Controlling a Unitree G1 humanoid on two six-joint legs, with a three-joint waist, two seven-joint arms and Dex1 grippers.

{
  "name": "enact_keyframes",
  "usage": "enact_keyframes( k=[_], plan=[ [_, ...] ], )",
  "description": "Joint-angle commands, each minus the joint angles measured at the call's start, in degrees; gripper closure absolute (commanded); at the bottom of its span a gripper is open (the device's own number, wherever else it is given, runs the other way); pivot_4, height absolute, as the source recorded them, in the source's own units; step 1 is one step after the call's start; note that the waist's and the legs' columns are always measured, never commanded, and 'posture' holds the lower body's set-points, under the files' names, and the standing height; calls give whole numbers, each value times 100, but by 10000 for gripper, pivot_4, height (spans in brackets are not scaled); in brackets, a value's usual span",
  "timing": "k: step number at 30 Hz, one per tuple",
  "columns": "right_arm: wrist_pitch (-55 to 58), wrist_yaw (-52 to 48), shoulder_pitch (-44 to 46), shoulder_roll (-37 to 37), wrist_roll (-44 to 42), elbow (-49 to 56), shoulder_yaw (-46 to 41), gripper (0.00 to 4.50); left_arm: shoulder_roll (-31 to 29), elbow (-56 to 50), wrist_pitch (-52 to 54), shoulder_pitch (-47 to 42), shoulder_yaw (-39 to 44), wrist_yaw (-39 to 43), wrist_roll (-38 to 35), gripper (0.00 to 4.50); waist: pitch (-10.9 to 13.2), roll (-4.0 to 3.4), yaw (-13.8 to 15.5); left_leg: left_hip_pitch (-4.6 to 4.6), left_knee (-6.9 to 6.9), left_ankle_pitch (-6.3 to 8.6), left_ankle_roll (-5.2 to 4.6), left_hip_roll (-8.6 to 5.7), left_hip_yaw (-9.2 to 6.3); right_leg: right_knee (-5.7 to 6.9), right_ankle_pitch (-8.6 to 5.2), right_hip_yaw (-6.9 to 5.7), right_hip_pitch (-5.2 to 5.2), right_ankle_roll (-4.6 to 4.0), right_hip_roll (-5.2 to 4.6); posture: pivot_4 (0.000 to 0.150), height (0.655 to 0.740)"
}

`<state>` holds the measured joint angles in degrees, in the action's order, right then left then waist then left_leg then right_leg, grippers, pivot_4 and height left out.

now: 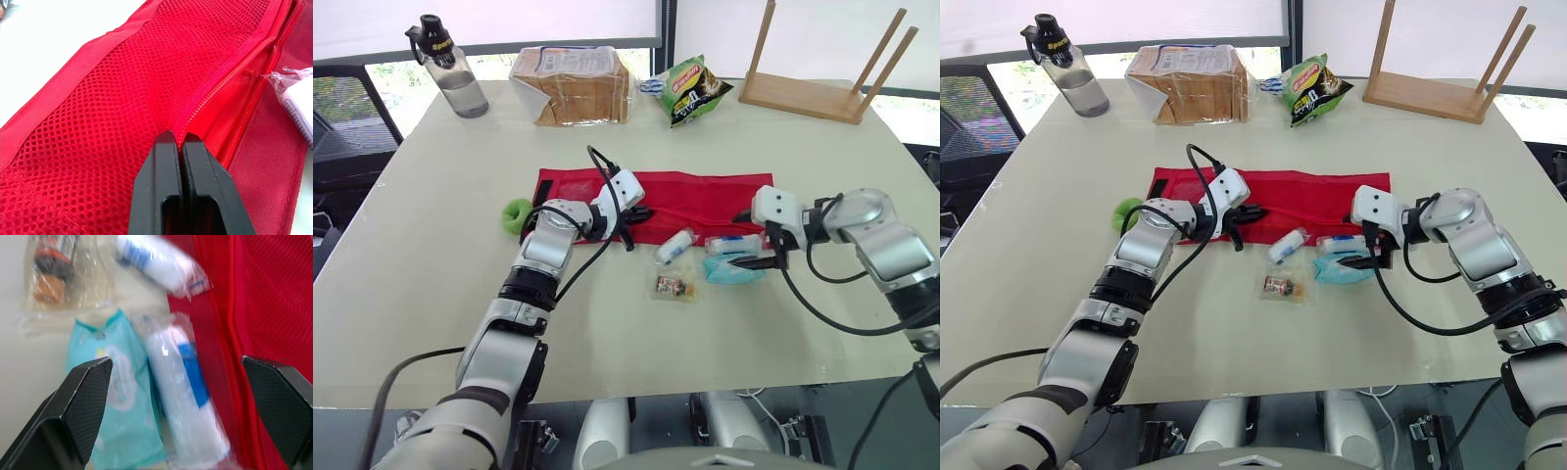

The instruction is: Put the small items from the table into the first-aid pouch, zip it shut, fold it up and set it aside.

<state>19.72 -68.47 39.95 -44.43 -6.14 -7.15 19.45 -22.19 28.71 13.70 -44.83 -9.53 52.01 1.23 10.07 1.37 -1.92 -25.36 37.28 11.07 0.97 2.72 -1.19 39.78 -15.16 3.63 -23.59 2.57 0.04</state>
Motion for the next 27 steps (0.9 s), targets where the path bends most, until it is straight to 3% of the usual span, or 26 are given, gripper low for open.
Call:
enact_keyframes(
  k=[1, 8, 11, 15, 27],
  plan=[
    [-100, 48, 222, 119, 145, -277, -107, 0, 34, -195, -6, -81, 68, -50, -110, 44590, 0, 0, -7, 0, 0, 0, 0, 0, 0, 0, 0, 0, 0, 0, 0, 1500, 7400],
    [644, -278, 495, 356, -396, -576, -494, 0, 51, -179, -21, -73, 48, -83, -123, 44590, 0, 0, -8, 0, 0, 0, 0, 0, 0, 1, 0, 0, 0, 0, -1, 1500, 7400],
    [581, -368, 532, 270, -174, -710, -342, 0, 57, -149, -19, -102, 59, -101, -133, 44590, 0, -1, -8, 0, 0, 0, 0, 0, -2, 2, 0, -1, 0, 0, -1, 1500, 7400],
    [357, -370, 468, 263, 137, -859, -161, 17463, 86, -117, -6, -143, 61, -134, -138, 45000, 0, -1, -7, 0, 0, 0, 0, -1, -1, 1, 0, -1, 0, 0, -1, 1500, 7400],
    [230, -502, 413, 126, 339, -968, -233, 17463, 168, -91, -5, -159, 30, -182, -114, 45000, 1, -1, 3, 0, 0, 0, 0, -2, -2, 1, 0, -1, 0, 0, -1, 1500, 7400]
  ],
)
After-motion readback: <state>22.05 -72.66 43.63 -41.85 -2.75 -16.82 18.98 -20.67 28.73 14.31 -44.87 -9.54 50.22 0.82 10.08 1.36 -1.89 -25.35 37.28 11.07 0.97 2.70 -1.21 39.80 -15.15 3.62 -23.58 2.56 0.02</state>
